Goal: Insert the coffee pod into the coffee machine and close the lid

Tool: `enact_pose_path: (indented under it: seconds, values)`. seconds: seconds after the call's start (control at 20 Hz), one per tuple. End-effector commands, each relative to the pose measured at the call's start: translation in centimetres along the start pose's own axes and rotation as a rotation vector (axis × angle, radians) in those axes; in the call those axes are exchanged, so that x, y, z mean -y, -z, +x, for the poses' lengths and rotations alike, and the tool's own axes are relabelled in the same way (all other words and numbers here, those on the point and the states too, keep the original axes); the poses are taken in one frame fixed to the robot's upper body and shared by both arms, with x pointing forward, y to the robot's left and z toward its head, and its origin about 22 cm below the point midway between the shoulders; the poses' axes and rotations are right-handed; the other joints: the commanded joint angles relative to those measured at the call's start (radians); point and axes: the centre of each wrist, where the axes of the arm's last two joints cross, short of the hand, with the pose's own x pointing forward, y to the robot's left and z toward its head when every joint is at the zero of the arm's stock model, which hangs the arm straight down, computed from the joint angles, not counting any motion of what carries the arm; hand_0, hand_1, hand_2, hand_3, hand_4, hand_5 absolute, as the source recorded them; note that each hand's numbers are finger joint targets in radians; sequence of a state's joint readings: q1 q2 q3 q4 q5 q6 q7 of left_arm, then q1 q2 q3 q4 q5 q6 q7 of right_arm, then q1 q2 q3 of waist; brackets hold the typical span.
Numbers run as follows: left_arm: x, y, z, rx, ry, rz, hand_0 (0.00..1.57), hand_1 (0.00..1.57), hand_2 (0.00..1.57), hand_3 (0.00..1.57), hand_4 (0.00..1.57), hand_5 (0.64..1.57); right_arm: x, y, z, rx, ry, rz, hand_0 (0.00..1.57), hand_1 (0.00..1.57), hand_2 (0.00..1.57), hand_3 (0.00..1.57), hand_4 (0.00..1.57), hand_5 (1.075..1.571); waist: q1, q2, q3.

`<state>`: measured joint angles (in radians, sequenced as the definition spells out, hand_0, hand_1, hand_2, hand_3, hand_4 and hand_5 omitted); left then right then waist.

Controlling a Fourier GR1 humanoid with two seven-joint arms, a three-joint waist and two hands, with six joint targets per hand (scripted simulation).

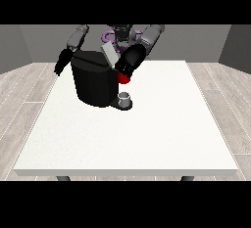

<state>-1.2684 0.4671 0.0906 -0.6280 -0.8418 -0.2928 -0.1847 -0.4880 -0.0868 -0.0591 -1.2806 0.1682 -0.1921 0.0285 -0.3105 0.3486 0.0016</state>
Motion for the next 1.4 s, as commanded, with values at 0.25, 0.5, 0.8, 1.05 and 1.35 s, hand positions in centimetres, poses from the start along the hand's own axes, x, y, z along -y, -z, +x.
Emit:
enact_pose_path:
  seconds: [0.25,0.5,0.8,1.05,1.35]
  values:
    - [-1.5,0.5,1.7,0.048,0.001,0.083,1.24,1.24,1.2,0.97,0.0,1.571,-0.1,-0.3,-1.5,0.028,-0.013,-0.01,0.0,0.0,0.0,0.0,0.11,1.571,-0.004,0.039,-0.0009]
    - [-2.1,0.0,0.6,0.049,0.032,0.107,1.25,1.25,1.22,0.94,0.0,1.571,-0.2,0.1,-0.5,0.04,-0.025,-0.017,0.0,0.0,0.0,0.0,0.15,1.571,-0.011,0.046,-0.0013]
    - [-1.7,-0.7,-0.8,0.052,0.11,0.112,0.92,0.92,0.98,0.69,0.0,1.571,0.1,0.1,-0.1,0.016,-0.025,-0.01,0.0,0.0,0.0,0.0,0.11,1.571,-0.02,0.046,-0.0013]
    - [-6.6,-1.3,0.1,0.033,0.17,0.179,0.0,0.0,0.67,0.54,0.0,1.571,-0.1,1.5,1.8,0.06,-0.031,-0.014,0.0,0.0,0.0,0.0,0.15,1.571,-0.03,0.091,-0.0011]
    - [-2.6,-1.0,-1.0,0.079,0.15,0.148,0.0,0.0,0.53,0.44,0.0,1.571,0.2,0.4,-0.3,0.019,-0.011,-0.035,0.0,0.0,0.0,0.0,0.17,1.571,0.009,0.05,-0.0013]
